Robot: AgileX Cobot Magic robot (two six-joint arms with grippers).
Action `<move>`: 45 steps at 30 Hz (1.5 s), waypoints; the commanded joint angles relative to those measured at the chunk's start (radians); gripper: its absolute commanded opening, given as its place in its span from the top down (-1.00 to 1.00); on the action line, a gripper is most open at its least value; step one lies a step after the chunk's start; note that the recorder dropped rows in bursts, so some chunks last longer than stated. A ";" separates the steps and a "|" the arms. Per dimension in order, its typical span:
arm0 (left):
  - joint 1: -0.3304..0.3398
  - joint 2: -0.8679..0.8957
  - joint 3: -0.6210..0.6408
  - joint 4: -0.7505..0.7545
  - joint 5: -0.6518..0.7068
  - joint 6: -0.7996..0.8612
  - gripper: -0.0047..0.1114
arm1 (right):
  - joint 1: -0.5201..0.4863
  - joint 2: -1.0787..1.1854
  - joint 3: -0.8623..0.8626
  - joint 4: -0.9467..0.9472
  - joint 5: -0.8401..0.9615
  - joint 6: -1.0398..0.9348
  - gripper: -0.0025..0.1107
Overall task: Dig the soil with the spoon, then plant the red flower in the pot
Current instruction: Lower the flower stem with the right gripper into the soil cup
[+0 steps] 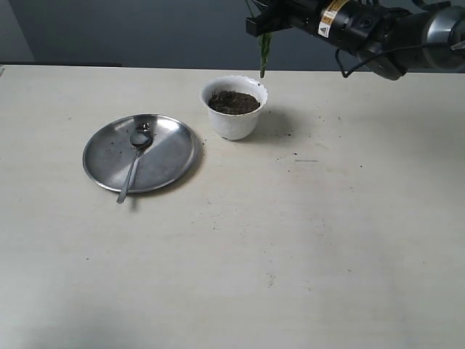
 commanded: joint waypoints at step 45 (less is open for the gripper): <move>0.002 -0.006 0.005 0.007 -0.008 -0.001 0.91 | 0.047 0.218 -0.142 0.014 -0.093 0.024 0.97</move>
